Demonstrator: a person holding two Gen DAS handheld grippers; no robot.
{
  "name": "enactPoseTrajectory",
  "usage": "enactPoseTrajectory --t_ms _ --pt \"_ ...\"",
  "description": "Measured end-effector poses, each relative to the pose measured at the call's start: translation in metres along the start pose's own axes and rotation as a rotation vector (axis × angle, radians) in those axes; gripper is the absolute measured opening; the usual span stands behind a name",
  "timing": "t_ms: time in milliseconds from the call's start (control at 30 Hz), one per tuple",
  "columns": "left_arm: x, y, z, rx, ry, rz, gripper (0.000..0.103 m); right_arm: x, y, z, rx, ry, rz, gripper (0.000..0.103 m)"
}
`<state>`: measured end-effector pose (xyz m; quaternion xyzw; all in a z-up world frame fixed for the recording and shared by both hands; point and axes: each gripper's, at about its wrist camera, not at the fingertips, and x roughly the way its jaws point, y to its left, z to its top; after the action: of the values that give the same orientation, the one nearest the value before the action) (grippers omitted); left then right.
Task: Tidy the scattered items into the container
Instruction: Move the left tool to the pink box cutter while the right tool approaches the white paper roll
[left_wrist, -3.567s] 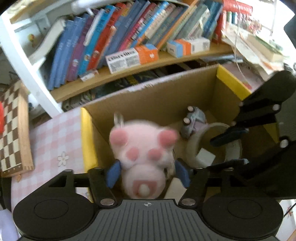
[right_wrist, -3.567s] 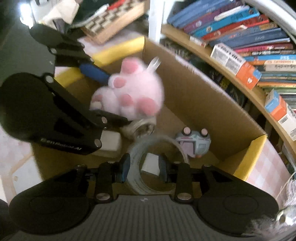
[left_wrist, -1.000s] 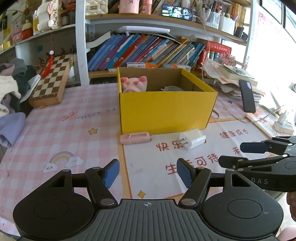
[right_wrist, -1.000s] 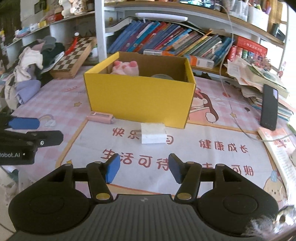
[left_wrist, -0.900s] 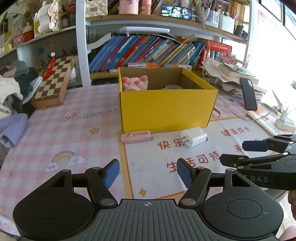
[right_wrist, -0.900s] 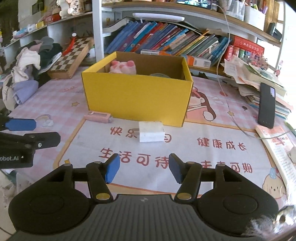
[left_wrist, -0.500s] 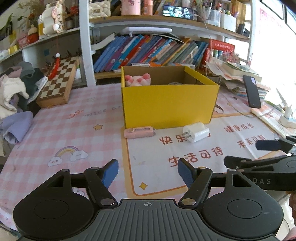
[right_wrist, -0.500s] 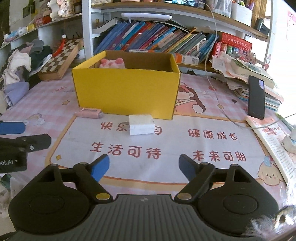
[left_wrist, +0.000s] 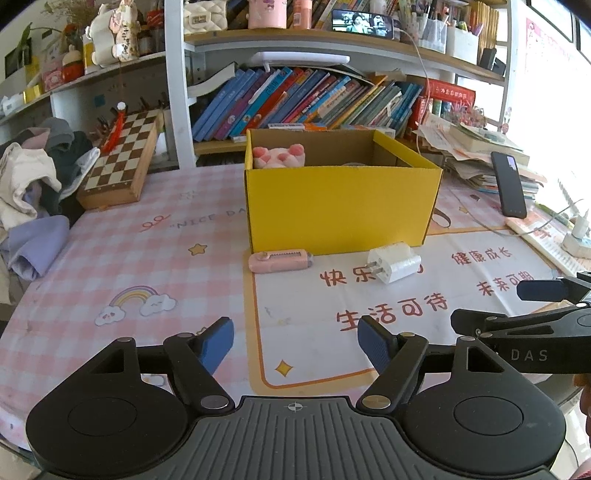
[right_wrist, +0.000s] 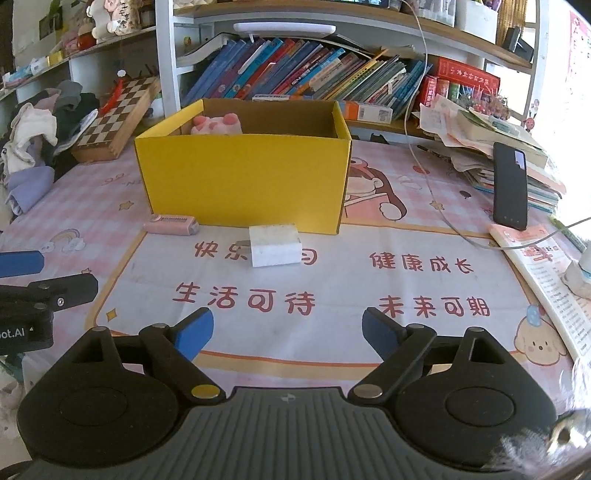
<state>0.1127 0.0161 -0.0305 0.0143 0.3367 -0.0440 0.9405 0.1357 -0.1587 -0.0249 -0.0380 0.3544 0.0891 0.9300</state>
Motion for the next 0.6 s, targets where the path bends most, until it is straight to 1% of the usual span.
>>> enactPoseTrajectory --t_ms 100,167,367,600 --pt "0.002 -0.001 -0.001 0.002 0.009 0.002 0.076 0.002 -0.001 0.000 -0.001 0.007 0.003 0.090" --pt "0.003 -0.002 -0.001 0.004 0.014 0.005 0.080 0.003 -0.001 0.000 -0.002 0.010 0.006 0.093" --pt "0.008 -0.002 0.000 0.006 0.026 0.024 0.086 0.010 0.001 0.004 -0.014 0.022 0.008 0.099" --pt "0.015 0.000 0.003 0.001 0.031 0.037 0.089 0.018 0.001 0.009 -0.030 0.031 0.007 0.100"
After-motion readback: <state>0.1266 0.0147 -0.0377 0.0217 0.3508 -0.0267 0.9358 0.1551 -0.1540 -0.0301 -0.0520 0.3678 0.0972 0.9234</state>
